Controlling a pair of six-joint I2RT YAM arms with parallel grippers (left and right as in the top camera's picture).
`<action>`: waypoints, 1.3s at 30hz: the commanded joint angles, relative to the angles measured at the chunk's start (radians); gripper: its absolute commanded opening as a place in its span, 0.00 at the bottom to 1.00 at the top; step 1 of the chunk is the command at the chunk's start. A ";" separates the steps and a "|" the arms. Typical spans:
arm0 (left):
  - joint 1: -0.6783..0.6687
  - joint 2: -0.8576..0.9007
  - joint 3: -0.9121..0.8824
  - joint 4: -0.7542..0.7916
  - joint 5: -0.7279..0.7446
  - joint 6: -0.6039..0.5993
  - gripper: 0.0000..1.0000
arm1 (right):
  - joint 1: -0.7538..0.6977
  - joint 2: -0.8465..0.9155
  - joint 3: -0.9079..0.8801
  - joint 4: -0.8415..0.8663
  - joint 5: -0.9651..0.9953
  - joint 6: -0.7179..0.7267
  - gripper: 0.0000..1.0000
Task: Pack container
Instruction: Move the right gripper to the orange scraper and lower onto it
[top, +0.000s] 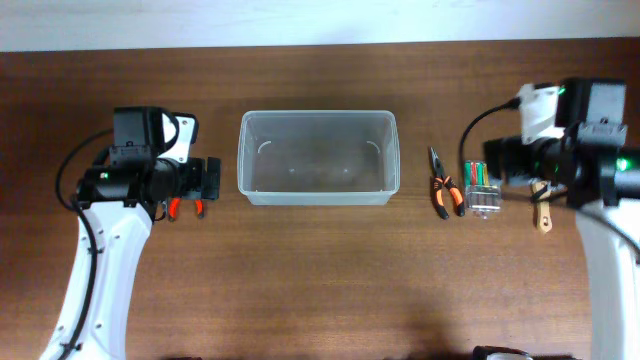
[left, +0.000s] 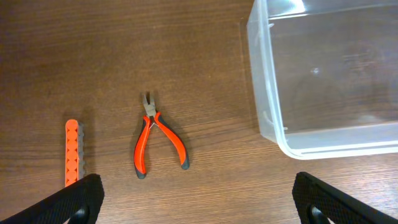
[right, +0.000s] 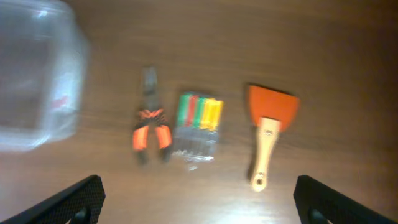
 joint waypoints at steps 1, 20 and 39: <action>0.004 0.023 0.017 0.000 -0.014 0.017 0.99 | -0.128 0.095 0.021 0.041 0.053 0.082 0.98; 0.004 0.032 0.016 0.000 -0.014 0.017 0.99 | -0.342 0.570 0.021 0.219 -0.051 -0.072 0.96; 0.004 0.032 0.017 0.000 -0.014 0.017 0.99 | -0.342 0.689 0.020 0.286 -0.052 -0.044 0.81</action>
